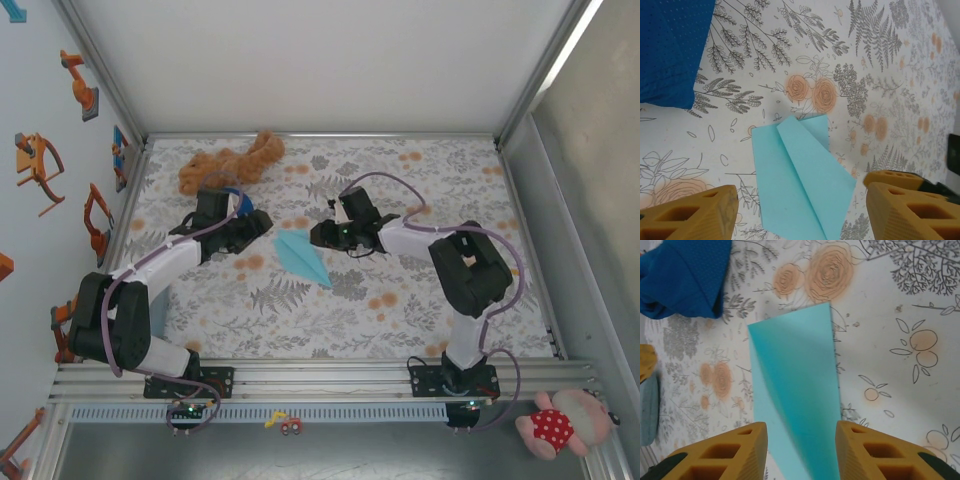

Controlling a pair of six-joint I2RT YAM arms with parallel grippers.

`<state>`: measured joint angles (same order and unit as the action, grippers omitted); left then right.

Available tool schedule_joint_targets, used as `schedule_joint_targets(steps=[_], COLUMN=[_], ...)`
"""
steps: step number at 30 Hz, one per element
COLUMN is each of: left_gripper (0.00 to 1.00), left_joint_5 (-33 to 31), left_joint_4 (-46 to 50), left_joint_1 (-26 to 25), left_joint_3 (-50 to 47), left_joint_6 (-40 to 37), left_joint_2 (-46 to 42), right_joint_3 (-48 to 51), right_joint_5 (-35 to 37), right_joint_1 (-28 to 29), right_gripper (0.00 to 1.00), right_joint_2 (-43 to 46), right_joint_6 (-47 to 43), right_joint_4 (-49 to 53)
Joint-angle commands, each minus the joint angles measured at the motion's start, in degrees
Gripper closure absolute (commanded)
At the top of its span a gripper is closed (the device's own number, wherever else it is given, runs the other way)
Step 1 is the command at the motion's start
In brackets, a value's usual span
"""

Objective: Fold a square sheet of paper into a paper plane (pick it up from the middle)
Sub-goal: Pick up the paper from the center of the table.

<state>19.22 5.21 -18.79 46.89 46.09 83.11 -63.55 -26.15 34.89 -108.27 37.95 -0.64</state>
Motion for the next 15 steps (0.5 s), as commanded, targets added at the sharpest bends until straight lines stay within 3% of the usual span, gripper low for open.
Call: schedule_joint_targets(steps=[1, 7, 15], left_gripper=[0.31, 0.3, 0.3], left_joint_5=[2.8, 4.4, 4.2], left_joint_4=[-3.3, -6.6, -7.1], left_joint_1=[-0.4, -0.7, -1.1], left_joint_3=[-1.0, -2.2, -2.0], left_joint_6=[2.7, 4.7, 5.8], left_joint_2=[-0.8, 0.2, 0.9], right_joint_3=[-3.5, -6.6, -8.2], right_joint_5=[-4.5, -9.7, -10.2], right_joint_1=[-0.2, -0.2, -0.4], right_gripper=[0.63, 0.7, 0.73], right_joint_2=[-2.7, -5.5, -5.9], right_joint_6=[-6.5, -13.2, -15.6], right_joint_4=[1.0, 3.8, 5.1])
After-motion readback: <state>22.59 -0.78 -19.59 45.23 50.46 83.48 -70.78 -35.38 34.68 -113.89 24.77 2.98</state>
